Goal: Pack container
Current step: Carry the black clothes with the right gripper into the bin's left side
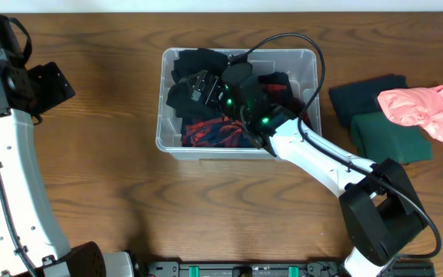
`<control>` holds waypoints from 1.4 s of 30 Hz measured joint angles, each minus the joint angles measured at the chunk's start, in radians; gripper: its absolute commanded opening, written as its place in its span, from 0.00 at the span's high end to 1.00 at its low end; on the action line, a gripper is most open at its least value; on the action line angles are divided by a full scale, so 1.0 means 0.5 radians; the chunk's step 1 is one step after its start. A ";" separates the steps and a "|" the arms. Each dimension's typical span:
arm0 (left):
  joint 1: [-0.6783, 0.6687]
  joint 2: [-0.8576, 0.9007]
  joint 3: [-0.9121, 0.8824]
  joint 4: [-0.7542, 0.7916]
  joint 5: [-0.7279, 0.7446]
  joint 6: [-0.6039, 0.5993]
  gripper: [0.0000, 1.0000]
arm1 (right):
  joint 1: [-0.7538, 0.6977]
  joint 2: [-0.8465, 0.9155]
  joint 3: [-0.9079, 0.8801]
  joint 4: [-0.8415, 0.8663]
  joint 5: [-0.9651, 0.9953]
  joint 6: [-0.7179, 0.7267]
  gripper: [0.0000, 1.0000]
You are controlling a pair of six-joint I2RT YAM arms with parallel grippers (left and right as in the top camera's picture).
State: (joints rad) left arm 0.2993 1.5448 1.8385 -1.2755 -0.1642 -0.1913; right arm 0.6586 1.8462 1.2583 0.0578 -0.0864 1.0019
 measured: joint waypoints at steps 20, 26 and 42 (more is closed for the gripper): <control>0.000 0.000 0.000 0.000 0.000 0.000 0.02 | -0.145 -0.044 0.535 -0.573 -0.372 -1.307 0.99; 0.000 0.000 0.000 0.001 0.000 0.000 0.02 | -0.122 0.084 0.535 -0.556 -0.232 -1.431 0.99; 0.000 0.000 0.000 0.000 0.000 0.000 0.02 | -0.110 0.487 0.549 -0.565 -0.143 -1.471 0.99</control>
State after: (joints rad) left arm 0.2993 1.5448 1.8385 -1.2755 -0.1642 -0.1913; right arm 0.6037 2.0895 1.5326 -0.2245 -0.1581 0.2665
